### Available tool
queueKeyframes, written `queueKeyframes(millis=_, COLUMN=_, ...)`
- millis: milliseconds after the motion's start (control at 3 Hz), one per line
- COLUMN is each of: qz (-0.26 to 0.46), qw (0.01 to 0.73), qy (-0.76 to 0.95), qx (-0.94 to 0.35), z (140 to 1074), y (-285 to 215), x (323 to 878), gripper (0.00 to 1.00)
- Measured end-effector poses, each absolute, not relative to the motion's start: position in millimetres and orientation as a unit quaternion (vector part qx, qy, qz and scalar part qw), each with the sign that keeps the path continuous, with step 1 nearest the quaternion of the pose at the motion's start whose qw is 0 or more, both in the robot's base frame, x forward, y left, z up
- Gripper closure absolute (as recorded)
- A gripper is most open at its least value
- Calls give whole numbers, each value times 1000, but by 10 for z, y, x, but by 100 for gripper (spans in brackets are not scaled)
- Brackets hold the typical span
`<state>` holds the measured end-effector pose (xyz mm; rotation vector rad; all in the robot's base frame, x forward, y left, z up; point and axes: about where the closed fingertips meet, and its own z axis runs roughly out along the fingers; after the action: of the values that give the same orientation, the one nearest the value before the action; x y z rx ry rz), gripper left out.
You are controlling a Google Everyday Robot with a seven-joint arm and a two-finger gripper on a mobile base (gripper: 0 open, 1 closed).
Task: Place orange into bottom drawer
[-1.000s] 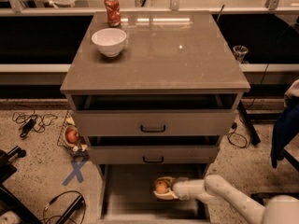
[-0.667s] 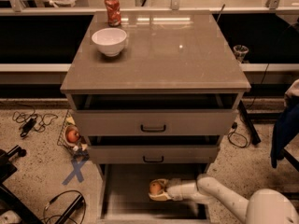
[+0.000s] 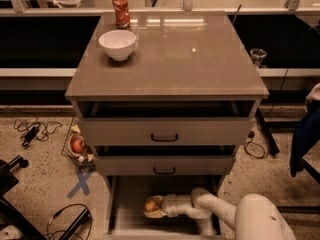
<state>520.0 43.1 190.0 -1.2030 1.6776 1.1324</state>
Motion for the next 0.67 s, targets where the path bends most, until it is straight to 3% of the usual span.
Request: queueKeyframes(millis=667, qz=457, qw=353, qy=682, qx=-449, z=1353, y=783, x=5230, gripper=100)
